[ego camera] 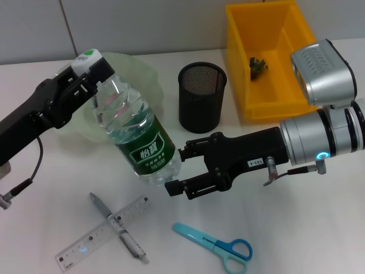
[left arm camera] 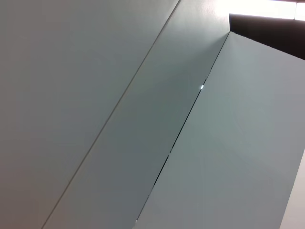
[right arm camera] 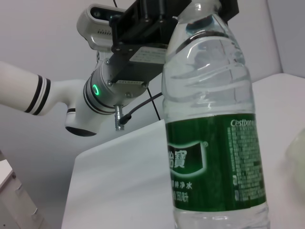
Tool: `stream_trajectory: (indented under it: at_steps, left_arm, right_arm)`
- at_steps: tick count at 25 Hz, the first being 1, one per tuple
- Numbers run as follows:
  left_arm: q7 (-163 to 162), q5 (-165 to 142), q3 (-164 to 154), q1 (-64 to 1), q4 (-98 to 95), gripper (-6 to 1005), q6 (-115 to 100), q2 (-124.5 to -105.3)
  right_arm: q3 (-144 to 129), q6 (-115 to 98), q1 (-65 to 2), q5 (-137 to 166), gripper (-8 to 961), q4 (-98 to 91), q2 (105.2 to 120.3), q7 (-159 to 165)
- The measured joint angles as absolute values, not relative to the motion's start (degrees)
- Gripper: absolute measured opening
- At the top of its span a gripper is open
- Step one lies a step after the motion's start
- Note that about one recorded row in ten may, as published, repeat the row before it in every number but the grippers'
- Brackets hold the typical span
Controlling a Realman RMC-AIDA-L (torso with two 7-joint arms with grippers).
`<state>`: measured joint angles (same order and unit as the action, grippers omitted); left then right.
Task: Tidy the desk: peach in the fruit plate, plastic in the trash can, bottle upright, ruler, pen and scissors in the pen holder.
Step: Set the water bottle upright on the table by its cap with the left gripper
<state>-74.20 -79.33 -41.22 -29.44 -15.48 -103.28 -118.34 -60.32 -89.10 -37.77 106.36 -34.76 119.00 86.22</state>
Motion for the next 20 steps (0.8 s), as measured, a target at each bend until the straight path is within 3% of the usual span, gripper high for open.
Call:
stream_trajectory:
  at_steps: [20]
  left_arm:
    - [-74.2, -79.6, -40.6, -27.8, -17.2, 444, -103.2, -118.21]
  right_arm:
    - [-60.4, -86.6, -37.1, 107.9, 758, -34.8, 119.02, 85.9]
